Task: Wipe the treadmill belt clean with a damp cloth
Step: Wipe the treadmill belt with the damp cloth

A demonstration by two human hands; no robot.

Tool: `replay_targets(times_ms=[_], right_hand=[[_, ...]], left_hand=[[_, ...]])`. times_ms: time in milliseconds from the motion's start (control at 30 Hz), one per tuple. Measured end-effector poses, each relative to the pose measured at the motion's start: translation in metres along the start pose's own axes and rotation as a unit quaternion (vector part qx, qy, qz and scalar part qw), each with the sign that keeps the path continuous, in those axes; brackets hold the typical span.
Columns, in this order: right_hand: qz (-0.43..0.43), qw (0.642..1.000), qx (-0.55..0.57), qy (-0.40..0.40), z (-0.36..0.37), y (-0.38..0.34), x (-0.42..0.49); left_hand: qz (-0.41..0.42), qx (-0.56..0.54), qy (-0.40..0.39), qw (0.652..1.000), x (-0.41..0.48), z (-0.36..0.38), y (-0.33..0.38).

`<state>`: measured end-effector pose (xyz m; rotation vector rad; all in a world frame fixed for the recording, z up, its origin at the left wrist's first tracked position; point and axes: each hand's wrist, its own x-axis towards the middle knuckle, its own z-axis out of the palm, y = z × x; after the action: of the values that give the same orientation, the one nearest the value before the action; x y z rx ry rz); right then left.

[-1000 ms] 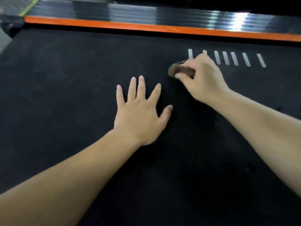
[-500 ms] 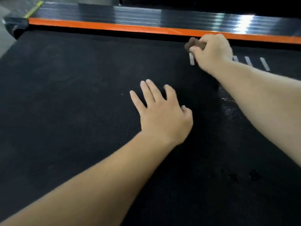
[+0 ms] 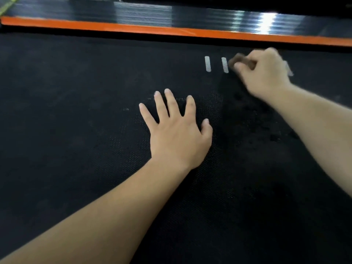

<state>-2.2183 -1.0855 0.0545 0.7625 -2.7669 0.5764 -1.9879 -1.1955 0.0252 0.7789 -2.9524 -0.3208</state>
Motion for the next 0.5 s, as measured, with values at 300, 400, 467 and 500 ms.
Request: replay_targets(times_ms=[300, 400, 467, 500], right_hand=[[-0.164, 0.985, 0.020, -0.050, -0.029, 0.018, -0.074], [-0.089, 0.996, 0.007, -0.010, -0.022, 0.009, -0.082], [-0.145, 0.987, 0.048, -0.047, -0.024, -0.008, -0.125], [-0.185, 0.975, 0.087, -0.085, -0.031, -0.017, -0.150]], left_hand=[[0.000, 0.013, 0.011, 1.000, -0.001, 0.002, -0.002], [-0.002, 0.019, 0.005, 1.000, -0.001, 0.003, -0.001], [-0.001, 0.017, 0.007, 1.000, -0.001, 0.003, -0.001], [-0.001, 0.015, 0.006, 1.000, -0.001, 0.003, -0.001]])
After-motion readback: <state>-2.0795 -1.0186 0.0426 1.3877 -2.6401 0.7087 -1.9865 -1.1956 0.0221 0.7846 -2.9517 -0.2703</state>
